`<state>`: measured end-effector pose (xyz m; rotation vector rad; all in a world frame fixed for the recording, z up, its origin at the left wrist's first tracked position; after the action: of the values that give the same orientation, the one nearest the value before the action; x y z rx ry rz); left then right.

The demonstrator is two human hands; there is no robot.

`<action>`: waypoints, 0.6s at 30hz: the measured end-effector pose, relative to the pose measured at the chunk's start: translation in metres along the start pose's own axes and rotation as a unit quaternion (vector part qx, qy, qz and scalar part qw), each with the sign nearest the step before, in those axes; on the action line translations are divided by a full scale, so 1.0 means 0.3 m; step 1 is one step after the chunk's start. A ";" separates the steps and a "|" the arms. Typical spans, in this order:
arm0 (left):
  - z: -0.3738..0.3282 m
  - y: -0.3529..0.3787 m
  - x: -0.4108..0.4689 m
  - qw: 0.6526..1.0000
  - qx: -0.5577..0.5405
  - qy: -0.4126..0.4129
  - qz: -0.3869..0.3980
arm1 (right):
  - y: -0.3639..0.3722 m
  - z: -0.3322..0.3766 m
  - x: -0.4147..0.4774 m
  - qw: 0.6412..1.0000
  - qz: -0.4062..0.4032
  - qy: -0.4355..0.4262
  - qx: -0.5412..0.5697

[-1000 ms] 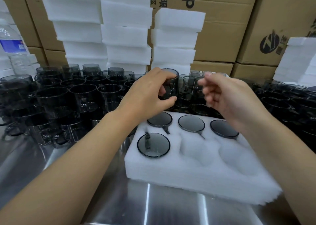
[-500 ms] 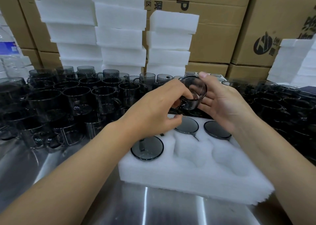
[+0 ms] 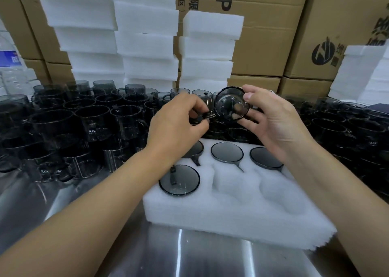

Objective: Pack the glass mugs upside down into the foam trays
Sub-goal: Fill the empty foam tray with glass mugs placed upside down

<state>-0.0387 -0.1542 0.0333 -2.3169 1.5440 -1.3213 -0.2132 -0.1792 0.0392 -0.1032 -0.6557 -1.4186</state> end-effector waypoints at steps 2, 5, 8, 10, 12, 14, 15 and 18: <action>0.002 0.000 0.000 1.000 0.007 -0.012 -0.001 | 0.002 0.001 -0.002 1.000 0.002 -0.004 -0.001; 0.002 0.001 0.001 1.000 0.006 -0.024 0.005 | 0.000 0.001 -0.002 1.000 -0.001 -0.005 -0.003; -0.002 0.006 0.001 1.000 0.005 -0.017 0.016 | -0.007 -0.001 -0.001 1.000 -0.015 -0.002 -0.003; -0.011 0.006 -0.002 1.000 0.001 -0.003 0.019 | -0.015 -0.003 0.000 1.000 -0.029 0.006 -0.001; -0.015 0.005 -0.003 1.000 -0.001 0.006 0.020 | -0.018 -0.007 0.001 0.999 -0.036 0.020 0.003; -0.013 0.005 -0.003 1.000 0.002 0.000 0.017 | -0.019 -0.009 0.001 0.999 -0.040 0.035 0.000; -0.009 0.007 -0.002 1.000 0.003 -0.007 0.016 | -0.019 -0.010 0.001 0.998 -0.041 0.041 -0.002; 0.002 0.011 0.003 0.999 -0.007 -0.033 0.015 | -0.020 -0.014 -0.002 0.998 -0.033 0.052 -0.017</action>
<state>-0.0405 -0.1567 0.0318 -2.3114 1.5667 -1.2196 -0.2173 -0.1815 0.0337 -0.0347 -0.5524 -1.4890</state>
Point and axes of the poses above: each hand's wrist, its own x-axis towards the middle knuckle, its own y-axis out of the palm, z = x × y, the point moved 5 cm from there along x, towards the middle knuckle, and after that the axes turned 11 degrees about -y, right-handed, at the moved point
